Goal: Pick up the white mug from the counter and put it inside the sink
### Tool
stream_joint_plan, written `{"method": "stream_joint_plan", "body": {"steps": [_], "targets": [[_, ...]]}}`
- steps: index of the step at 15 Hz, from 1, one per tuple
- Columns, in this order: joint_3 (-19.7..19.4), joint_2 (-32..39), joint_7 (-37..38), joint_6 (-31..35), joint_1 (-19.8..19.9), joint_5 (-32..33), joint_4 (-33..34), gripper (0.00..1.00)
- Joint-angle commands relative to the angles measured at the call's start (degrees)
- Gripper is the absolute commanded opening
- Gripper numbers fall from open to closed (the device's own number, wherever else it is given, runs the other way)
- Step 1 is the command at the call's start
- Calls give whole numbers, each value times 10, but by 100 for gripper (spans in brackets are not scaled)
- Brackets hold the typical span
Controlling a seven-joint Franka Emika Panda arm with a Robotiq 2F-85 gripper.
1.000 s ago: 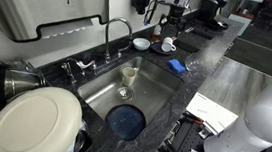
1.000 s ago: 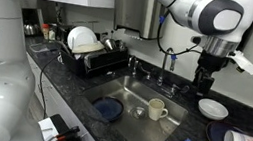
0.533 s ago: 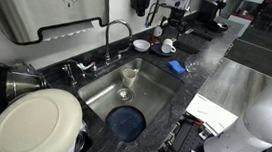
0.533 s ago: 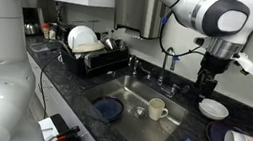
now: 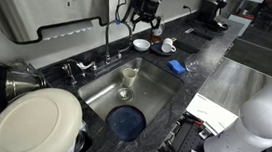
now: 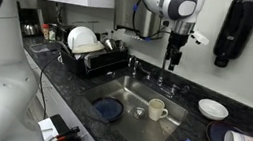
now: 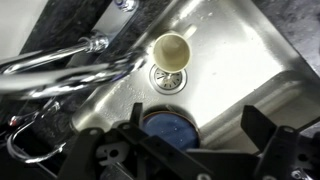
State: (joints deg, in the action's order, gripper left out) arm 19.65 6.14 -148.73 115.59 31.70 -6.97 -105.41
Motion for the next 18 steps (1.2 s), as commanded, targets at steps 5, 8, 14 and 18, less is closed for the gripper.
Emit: {"method": "stream_joint_plan", "body": {"steps": [5, 8, 14, 18], "targets": [[305, 142, -5, -69, 194, 149, 141, 100], [316, 124, -1, -61, 199, 174, 114, 100], [325, 138, 1, -63, 204, 184, 123, 100], [323, 134, -2, -63, 203, 191, 123, 100]]}}
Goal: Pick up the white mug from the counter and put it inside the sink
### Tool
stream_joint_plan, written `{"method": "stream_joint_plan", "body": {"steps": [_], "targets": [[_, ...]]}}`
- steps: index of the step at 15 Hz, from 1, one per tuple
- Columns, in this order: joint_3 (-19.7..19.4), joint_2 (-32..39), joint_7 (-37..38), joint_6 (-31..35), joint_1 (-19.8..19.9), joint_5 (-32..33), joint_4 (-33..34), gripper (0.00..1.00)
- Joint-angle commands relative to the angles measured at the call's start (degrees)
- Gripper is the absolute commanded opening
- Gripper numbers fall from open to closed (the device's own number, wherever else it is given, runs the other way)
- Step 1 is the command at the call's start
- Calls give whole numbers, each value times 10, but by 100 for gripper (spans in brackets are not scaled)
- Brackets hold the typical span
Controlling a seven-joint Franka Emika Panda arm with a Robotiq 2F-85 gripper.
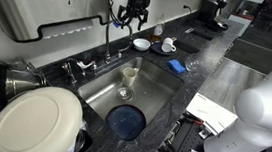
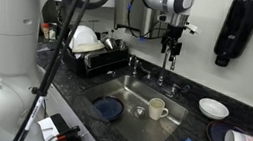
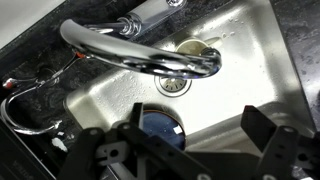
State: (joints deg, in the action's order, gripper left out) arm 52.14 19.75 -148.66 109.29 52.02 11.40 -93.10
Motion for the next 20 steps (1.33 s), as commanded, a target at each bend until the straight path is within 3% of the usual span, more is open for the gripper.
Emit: {"method": "stream_joint_plan", "body": {"steps": [1, 5, 12, 17, 20], "targets": [[-5, -7, -6, 2, 0, 20, -1, 100], [-7, -19, -16, 5, 14, 58, -4, 100], [282, 143, -6, -152, 184, 299, 36, 100], [481, 308, -2, -270, 291, 437, -14, 100], [562, 413, -3, -356, 307, 499, -36, 100]]}}
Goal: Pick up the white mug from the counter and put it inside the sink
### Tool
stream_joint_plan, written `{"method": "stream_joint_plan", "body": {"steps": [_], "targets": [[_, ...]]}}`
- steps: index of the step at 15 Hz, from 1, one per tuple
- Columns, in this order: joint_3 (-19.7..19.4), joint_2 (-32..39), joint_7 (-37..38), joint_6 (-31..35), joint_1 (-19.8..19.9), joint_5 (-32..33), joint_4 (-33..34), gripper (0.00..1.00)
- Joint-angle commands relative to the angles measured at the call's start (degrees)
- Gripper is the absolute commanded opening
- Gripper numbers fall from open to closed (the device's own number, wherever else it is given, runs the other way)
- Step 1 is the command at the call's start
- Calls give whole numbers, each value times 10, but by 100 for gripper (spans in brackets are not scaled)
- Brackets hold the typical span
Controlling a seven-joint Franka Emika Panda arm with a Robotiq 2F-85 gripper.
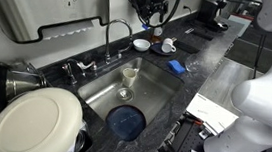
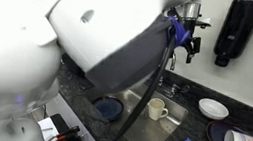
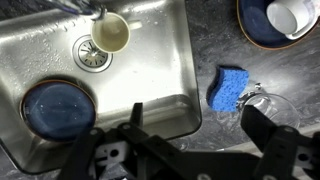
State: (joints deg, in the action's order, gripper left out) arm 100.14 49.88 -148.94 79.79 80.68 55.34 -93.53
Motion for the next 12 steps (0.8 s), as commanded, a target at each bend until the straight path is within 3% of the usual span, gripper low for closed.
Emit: {"method": "stream_joint_plan", "body": {"steps": [1, 8, 10, 12], "targets": [[104, 145, 0, -93, 16, 80, -35, 100], [220, 331, -1, -266, -54, 204, -56, 100], [236, 355, -1, -293, -76, 220, -49, 100], [194, 300, -4, -245, -49, 177, -45, 100]]}}
